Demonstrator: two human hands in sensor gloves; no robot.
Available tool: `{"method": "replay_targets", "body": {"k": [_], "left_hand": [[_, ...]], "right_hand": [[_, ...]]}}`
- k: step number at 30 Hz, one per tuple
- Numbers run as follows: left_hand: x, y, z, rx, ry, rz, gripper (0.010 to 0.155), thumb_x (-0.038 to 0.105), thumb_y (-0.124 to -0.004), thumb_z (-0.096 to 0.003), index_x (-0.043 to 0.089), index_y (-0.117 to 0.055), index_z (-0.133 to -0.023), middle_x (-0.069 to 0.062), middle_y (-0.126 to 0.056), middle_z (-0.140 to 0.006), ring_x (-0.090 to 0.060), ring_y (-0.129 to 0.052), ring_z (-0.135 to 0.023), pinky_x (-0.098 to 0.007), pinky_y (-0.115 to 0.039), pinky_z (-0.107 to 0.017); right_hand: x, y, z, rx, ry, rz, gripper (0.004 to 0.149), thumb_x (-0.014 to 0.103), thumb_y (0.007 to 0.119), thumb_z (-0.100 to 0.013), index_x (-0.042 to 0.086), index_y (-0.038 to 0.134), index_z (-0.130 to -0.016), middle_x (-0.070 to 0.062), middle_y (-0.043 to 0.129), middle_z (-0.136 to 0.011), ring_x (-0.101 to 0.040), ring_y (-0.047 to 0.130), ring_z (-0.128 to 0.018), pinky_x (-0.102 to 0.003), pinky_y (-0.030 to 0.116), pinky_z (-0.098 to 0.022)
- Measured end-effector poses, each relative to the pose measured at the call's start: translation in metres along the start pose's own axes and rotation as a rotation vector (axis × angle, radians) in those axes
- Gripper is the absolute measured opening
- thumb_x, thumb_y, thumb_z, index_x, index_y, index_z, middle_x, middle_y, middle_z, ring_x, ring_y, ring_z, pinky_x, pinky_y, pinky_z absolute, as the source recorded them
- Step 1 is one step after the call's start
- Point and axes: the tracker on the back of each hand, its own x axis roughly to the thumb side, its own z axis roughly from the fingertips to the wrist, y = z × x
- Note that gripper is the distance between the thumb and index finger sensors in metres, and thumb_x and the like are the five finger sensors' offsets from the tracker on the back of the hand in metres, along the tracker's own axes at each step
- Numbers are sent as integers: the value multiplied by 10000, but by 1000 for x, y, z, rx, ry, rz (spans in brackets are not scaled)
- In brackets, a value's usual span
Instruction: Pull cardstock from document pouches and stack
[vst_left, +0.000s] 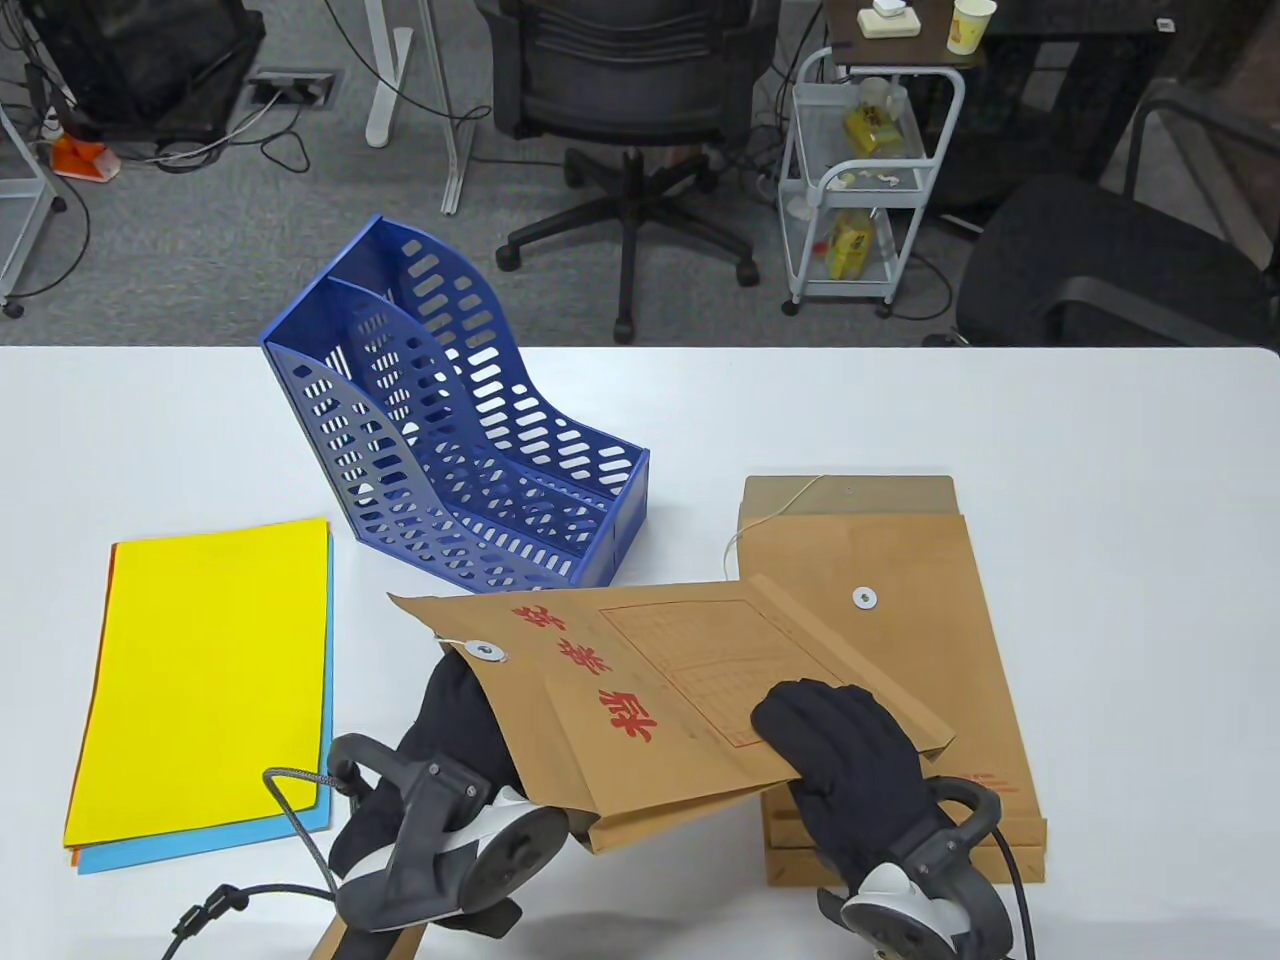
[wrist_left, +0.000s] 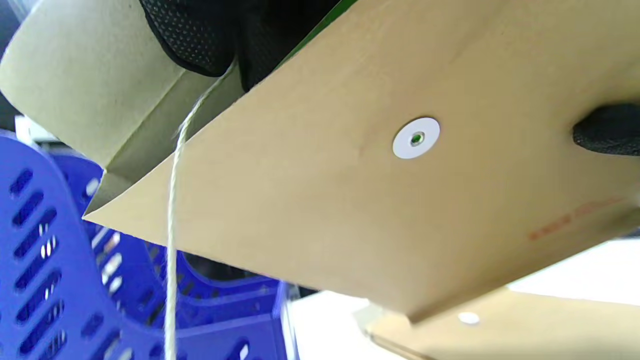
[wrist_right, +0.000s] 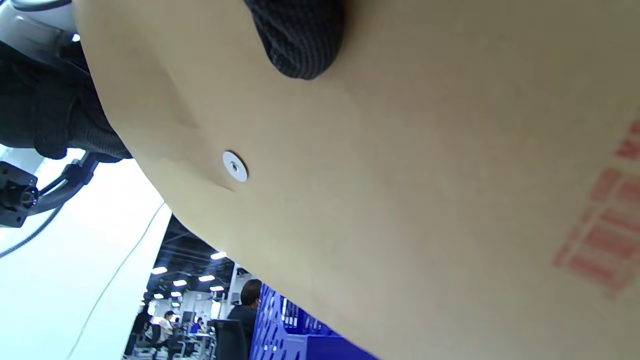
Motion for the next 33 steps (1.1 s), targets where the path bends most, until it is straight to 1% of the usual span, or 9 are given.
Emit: {"method": "replay_targets", "body": {"k": [3, 5, 11, 15, 20, 25, 27, 31, 33], "left_hand": [[-1, 7, 3, 99, 12, -17, 385, 402, -699, -635, 328, -716, -1013, 34, -843, -1029, -227, -788, -989, -577, -657, -773], [-4, 11, 6, 130, 28, -13, 386, 405, -692, -638, 332, -706, -1017, 38, -842, -1028, -222, -819, -972, -549, -697, -756], [-23, 23, 15, 211, 103, 73, 388, 401, -692, -642, 314, -704, -1020, 19, -856, -1010, -212, -877, -898, -498, -752, -709], [-39, 32, 30, 273, 171, 80, 390, 398, -692, -644, 297, -706, -1020, 11, -879, -982, -192, -910, -845, -463, -783, -676], [-73, 42, 62, 376, 311, 162, 393, 385, -688, -654, 253, -708, -1024, -7, -912, -929, -155, -955, -757, -409, -831, -613], [-111, 37, 100, 510, 485, 431, 395, 363, -688, -668, 207, -702, -1031, -38, -918, -906, -156, -966, -724, -397, -845, -582], [-120, 33, 110, 547, 540, 489, 395, 358, -683, -673, 194, -697, -1032, -44, -919, -899, -152, -970, -714, -389, -852, -571], [-128, 25, 122, 583, 600, 597, 395, 353, -680, -677, 184, -693, -1034, -51, -918, -894, -150, -972, -706, -384, -855, -562], [-130, 22, 125, 595, 621, 633, 395, 349, -679, -680, 175, -691, -1034, -56, -918, -892, -148, -974, -702, -383, -858, -558]], "right_hand": [[4, -11, -9, 0, -47, 147, 369, 363, 668, -692, 300, 594, -1048, 34, 814, -977, -207, 922, -820, -440, 766, -660], [1, -18, -13, 7, -79, 252, 391, 374, 678, -685, 299, 575, -1055, 46, 818, -966, -182, 935, -798, -422, 781, -651], [-23, -34, -17, 42, -33, 311, 402, 378, 695, -678, 301, 580, -1055, 51, 824, -957, -176, 937, -789, -417, 785, -646], [-41, -42, -21, 65, 17, 361, 401, 377, 694, -681, 302, 577, -1057, 53, 822, -958, -177, 936, -785, -416, 785, -645], [-81, -70, -30, 54, 219, 375, 416, 370, 697, -684, 289, 572, -1073, 46, 831, -945, -181, 941, -764, -410, 797, -619], [-122, -114, -33, -21, 443, 222, 462, 365, 690, -696, 246, 540, -1117, 21, 832, -931, -197, 951, -712, -355, 829, -528], [-133, -122, -34, -24, 511, 129, 491, 364, 686, -702, 224, 515, -1140, 15, 834, -920, -189, 961, -672, -330, 838, -492], [-155, -116, -33, 7, 666, -87, 528, 355, 680, -713, 166, 490, -1168, -12, 837, -899, -180, 972, -581, -289, 843, -424], [-166, -96, -28, 97, 760, -173, 547, 351, 682, -714, 137, 484, -1177, -23, 839, -890, -171, 974, -549, -278, 844, -402]]}}
